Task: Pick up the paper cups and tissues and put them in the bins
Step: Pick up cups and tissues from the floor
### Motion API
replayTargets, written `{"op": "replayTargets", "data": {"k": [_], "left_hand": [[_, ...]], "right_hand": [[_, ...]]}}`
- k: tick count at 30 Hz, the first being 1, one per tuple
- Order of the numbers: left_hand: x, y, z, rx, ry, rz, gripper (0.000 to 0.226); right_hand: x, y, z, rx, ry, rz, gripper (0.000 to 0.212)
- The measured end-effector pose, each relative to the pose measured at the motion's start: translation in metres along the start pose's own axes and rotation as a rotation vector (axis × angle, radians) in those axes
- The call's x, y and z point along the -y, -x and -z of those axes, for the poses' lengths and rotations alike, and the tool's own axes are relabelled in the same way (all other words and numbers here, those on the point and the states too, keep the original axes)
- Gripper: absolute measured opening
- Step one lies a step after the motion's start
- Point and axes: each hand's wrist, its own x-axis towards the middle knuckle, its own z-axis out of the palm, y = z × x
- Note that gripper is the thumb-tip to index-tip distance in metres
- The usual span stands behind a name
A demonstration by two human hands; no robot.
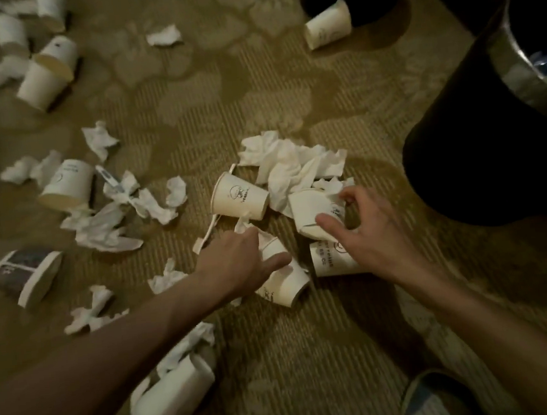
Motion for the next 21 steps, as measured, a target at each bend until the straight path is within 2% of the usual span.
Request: {"op": "replayTargets", "data": {"k": [2, 5, 9, 11, 17, 19, 21], "left_hand": [[0.001, -0.005, -0.016, 0.02, 0.102, 0.089, 0.086], [-0.004, 0.0, -0.038, 0.018, 0.192, 0.155, 0.106], [-0.022, 0.007, -0.051, 0.035, 0.247, 0.185, 0.118], [-0.025, 0.006, -0.051, 0.022, 0.27, 0.175, 0.111], [-0.015, 0.001, -0.037, 0.016, 0.464, 0.141, 0.07], [-0.011, -0.001, -0.034, -0.055, 0.527, 0.145, 0.052], [-0.008, 0.0, -0.032, -0.082, 0.64, 0.156, 0.039]], "right_hand": [[0.0, -0.011, -0.005, 0.047, 0.046, -0.045, 0.075], [0.006, -0.017, -0.015, 0.136, 0.204, 0.033, 0.095], [0.009, -0.026, -0.027, 0.158, 0.363, 0.042, 0.092], [0.008, -0.03, -0.031, 0.153, 0.345, 0.002, 0.089], [0.004, -0.037, -0.029, 0.175, 0.286, 0.005, 0.087], [0.0, -0.038, -0.027, 0.171, 0.234, -0.021, 0.07], [-0.006, -0.036, -0.024, 0.207, 0.159, -0.034, 0.044]]}}
